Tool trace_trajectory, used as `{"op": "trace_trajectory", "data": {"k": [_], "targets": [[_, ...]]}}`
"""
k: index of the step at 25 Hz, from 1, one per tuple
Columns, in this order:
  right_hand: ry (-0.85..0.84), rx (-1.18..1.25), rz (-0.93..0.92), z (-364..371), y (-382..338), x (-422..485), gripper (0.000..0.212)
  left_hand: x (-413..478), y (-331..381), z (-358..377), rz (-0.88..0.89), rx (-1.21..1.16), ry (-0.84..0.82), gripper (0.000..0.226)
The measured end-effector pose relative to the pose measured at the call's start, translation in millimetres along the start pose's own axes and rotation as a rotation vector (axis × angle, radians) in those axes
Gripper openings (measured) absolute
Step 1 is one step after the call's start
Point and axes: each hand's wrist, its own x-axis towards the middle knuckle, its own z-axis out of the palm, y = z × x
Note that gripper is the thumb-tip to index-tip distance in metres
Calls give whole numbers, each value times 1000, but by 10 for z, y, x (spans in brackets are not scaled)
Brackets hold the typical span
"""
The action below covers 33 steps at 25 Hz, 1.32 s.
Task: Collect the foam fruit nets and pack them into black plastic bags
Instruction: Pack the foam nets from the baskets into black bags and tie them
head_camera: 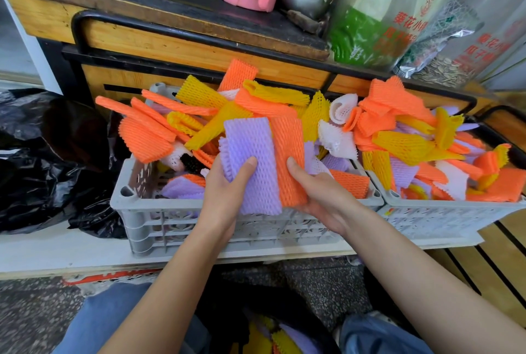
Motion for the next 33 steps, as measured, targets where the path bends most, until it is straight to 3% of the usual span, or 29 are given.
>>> {"op": "trace_trajectory", "data": {"k": [3, 5, 10, 12, 14, 16, 18, 20, 22, 26, 29, 33], "targets": [[-32, 256, 9, -8, -42, -18, 26, 13, 6, -4, -20, -50, -19, 16], [57, 227, -74, -29, -42, -9, 33, 15, -13, -5, -13, -3, -15, 13], [328, 70, -311, -244, -191, 23, 28, 34, -59, 10, 20, 64, 78, 12], [546, -129, -519, -370, -218, 22, 33, 65, -92, -45, 39, 153, 130, 16], [649, -477, -763, -412, -150, -52, 34, 3, -125, -49, 98, 318, 124, 27], [563, -810, -1010, -366, -19, -172, 35, -159, -151, 48, 125, 376, 74, 30], [408, -1026, -1115, -333, 146, -257, 35, -323, -183, 149, 62, 240, -30, 29], [296, -1072, -1076, -357, 284, -324, 40, -393, -199, 183, -52, 21, -145, 29], [232, -1023, -962, -441, 369, -442, 48, -526, -178, 178, -122, -51, -240, 27], [122, -866, -661, -684, 657, -755, 73, -748, -304, 190, -69, 108, -395, 41], [232, -685, -547, -819, 1068, -988, 87, -898, -423, 255, -147, 311, -499, 31], [390, -441, -430, -940, 1464, -1118, 84, -1378, -683, 169, 129, 552, -752, 43]]}}
